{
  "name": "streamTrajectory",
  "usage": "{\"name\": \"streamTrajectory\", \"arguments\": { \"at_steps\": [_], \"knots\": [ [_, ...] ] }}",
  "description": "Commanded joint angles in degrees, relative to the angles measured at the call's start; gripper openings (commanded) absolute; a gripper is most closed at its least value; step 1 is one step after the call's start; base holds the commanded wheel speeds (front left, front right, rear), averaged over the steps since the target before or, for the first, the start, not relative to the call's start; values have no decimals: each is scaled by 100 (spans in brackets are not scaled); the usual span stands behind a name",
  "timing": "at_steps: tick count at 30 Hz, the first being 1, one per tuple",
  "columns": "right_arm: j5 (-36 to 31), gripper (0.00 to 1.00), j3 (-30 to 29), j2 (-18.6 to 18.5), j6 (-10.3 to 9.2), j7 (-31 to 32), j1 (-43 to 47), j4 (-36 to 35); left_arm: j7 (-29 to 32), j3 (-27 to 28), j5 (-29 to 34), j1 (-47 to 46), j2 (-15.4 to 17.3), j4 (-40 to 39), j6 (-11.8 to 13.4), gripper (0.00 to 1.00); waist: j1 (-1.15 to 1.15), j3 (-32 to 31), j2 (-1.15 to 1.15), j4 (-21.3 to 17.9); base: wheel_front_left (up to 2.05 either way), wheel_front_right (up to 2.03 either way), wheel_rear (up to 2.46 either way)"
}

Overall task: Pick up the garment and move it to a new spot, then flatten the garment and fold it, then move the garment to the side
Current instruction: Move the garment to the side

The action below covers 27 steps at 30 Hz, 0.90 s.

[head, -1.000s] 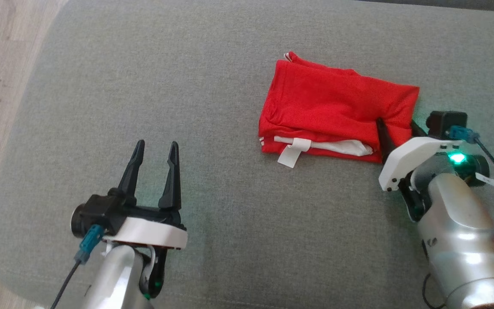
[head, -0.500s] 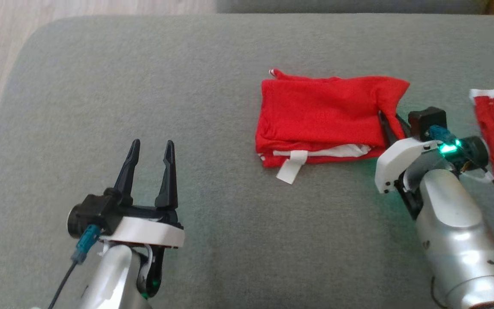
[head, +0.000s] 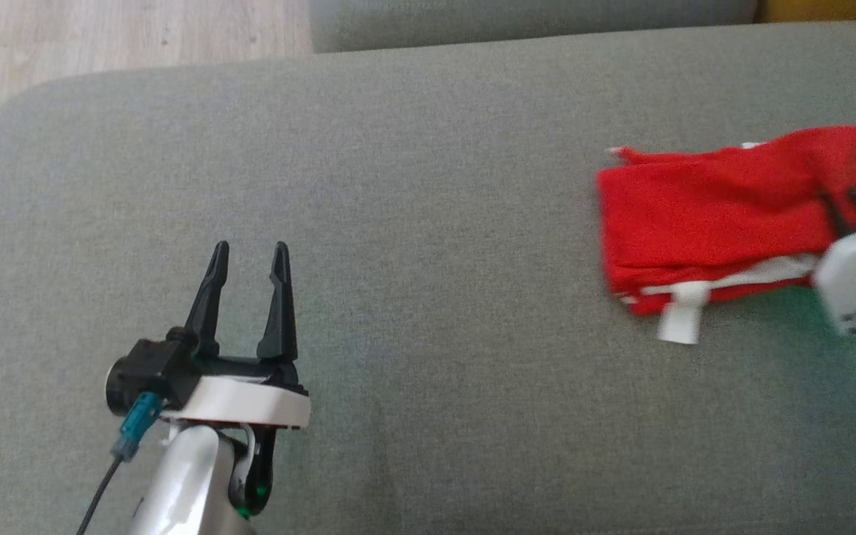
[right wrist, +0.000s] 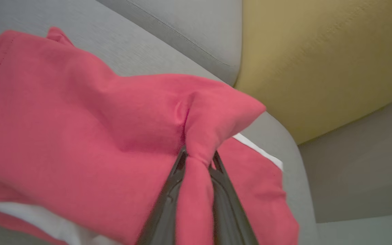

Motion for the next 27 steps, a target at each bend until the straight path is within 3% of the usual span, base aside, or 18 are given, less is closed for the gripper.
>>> {"name": "streamTrajectory", "arguments": {
  "at_steps": [1, 6, 12, 19, 27],
  "knots": [
    [178, 0, 136, -392, 37, 72, -172, -200, -28, 179, 31, -111, 33, -201, 8, 100, 0, 84, 0, -7, 0, 0, 0],
    [420, 0, 181, -1139, 37, 327, -345, -206, -28, 180, 60, -190, 32, -190, -24, 100, 0, 268, 0, 26, 0, 0, 0],
    [468, 0, -109, -1505, 37, 423, -528, 25, -28, 196, 102, -301, 32, -172, -72, 100, 0, 461, 0, 86, 0, 0, 0],
    [203, 0, -710, -1680, 37, 420, -673, 451, -28, 209, 117, -399, 32, -155, -117, 100, 0, 650, 0, 188, 0, 0, 0],
    [-163, 0, -1223, -1459, 37, 334, -705, 581, -28, 249, 125, -384, 32, -140, -132, 100, 0, 669, 0, 168, 0, 0, 0]
  ]
}}
